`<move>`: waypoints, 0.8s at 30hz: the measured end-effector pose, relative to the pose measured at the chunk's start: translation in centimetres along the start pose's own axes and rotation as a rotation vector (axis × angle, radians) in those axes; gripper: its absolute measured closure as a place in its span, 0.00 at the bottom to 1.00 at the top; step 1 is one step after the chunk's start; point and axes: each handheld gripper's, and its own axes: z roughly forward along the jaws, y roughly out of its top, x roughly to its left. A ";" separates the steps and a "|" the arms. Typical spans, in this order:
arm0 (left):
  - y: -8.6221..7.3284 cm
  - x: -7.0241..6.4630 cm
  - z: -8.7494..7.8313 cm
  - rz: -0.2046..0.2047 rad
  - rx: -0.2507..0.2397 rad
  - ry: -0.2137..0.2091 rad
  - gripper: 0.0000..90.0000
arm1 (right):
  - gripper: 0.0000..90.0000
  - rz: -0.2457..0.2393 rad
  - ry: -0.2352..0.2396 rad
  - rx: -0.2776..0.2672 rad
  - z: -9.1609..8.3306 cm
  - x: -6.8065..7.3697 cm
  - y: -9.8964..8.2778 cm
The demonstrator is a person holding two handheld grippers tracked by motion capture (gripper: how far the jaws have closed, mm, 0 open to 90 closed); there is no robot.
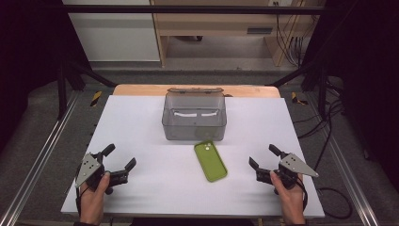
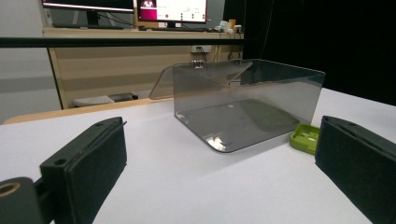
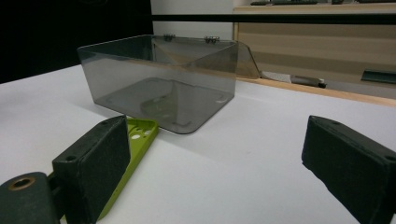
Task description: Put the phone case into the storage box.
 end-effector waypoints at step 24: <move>-0.3 -0.4 -0.6 -0.003 0.024 -0.005 0.02 | 0.05 0.022 0.076 0.172 2.7 5.6 1.0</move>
